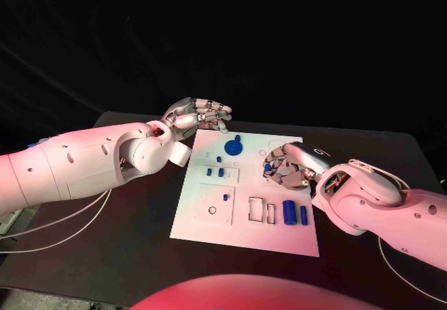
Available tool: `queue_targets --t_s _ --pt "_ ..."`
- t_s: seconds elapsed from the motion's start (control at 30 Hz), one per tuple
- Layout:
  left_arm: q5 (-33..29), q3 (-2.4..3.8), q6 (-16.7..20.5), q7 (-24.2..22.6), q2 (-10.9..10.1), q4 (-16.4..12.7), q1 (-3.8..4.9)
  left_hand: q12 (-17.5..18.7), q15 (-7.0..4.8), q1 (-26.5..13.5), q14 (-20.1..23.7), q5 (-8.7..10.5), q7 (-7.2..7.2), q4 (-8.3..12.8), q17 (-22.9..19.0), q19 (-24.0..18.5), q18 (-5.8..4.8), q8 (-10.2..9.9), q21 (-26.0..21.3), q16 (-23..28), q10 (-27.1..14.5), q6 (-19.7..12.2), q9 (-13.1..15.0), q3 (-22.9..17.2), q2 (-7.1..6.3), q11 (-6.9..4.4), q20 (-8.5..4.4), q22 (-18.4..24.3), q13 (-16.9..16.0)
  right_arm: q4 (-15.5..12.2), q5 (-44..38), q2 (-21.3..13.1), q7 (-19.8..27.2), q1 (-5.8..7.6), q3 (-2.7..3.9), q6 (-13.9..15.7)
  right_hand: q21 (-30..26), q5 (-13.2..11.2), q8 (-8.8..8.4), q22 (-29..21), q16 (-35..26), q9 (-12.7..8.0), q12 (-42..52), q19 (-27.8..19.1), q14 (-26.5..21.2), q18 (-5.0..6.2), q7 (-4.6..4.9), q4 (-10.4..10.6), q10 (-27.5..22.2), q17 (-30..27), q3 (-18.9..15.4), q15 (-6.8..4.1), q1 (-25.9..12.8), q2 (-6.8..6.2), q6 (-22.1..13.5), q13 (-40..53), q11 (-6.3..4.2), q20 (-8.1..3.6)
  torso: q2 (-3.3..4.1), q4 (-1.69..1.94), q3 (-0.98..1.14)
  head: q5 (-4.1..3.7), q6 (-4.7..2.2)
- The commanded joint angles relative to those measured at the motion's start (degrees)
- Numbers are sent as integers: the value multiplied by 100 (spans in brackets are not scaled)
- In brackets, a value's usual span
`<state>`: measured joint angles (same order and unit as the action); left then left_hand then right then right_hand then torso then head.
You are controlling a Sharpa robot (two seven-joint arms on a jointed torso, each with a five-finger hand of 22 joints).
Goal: Assemble the parts on the task board
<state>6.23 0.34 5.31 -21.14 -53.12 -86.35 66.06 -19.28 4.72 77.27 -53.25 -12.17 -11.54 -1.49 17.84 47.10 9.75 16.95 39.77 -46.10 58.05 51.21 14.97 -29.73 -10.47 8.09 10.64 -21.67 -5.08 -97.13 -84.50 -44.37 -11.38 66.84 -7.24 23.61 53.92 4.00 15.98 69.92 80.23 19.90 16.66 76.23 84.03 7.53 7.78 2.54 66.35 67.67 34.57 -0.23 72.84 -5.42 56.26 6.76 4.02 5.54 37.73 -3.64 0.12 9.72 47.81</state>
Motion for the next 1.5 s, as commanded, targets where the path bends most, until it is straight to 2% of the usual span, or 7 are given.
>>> queue_targets --t_s 0.03,0.27,0.47,0.73,1.0,1.23,1.5 --pt "13 3 -98 -32 21 3 1 -14 18 -12 35 -30 0 16 10 16 57 -25 -32 -32 -34 -25 10 1 29 5 17 7 -7 -132 367 79 139 -14 5 68 -31 23 54 -12 6 107 8 10 159 -25 2 -26 15 -10 5 -39 19 5 51 10 -17 -23 -2 16 1 18 -9" --pt "13 2 -110 -35 64 35 1 -14 18 -12 35 -30 0 16 10 16 57 -25 -32 -32 -34 -25 10 1 29 5 17 7 -7 -262 572 402 289 -128 4 46 -60 49 63 -22 1 122 -17 1 157 -22 18 -46 -23 -21 17 -35 27 -1 16 15 -6 -25 -6 28 -13 94 -8" --pt "12 2 -119 -36 102 56 1 -14 18 -12 35 -30 0 16 10 16 57 -25 -32 -32 -34 -25 10 1 29 5 17 7 -7 -238 611 685 349 -342 -4 43 -65 55 66 -23 1 126 -25 0 157 -22 22 -50 -32 -21 20 -33 29 -1 9 15 -2 -25 -10 36 -25 138 4" --pt "12 2 -122 -35 134 62 1 -14 18 -12 35 -30 0 16 10 16 57 -25 -32 -32 -34 -25 10 1 29 5 17 7 -7 -77 280 1003 403 -686 -22 176 -77 110 79 -24 0 143 -44 0 157 -22 36 -78 -51 -26 32 -24 37 -12 -18 20 9 -22 -1 29 -20 207 31" --pt "12 2 -131 -33 169 66 1 -14 18 -12 35 -30 0 16 10 16 57 -25 -32 -32 -34 -25 10 1 29 5 17 7 -7 204 -31 1288 428 -976 -32 308 -67 141 86 -16 4 151 -49 5 160 -25 39 -89 -53 -16 36 -22 38 -17 -25 24 11 -20 -5 43 -17 308 90" --pt "12 2 -135 -28 181 66 2 -17 21 -19 42 -29 -2 14 12 15 56 -26 -40 -34 -43 -31 12 0 36 8 19 11 -9 422 -132 1453 422 -1084 -41 331 -72 163 91 -16 12 156 -53 4 163 -24 43 -95 -55 0 40 -20 37 -18 -33 26 14 -19 3 36 -17 408 134" --pt "12 2 -136 -21 181 58 2 -17 21 -19 42 -29 -2 14 12 15 56 -26 -40 -34 -43 -31 12 0 36 8 19 11 -9 590 -287 1567 384 -1117 -52 369 -84 164 91 -22 16 158 -57 0 165 -22 48 -94 -59 10 40 -18 30 -20 -40 27 18 -18 7 29 -20 444 146"
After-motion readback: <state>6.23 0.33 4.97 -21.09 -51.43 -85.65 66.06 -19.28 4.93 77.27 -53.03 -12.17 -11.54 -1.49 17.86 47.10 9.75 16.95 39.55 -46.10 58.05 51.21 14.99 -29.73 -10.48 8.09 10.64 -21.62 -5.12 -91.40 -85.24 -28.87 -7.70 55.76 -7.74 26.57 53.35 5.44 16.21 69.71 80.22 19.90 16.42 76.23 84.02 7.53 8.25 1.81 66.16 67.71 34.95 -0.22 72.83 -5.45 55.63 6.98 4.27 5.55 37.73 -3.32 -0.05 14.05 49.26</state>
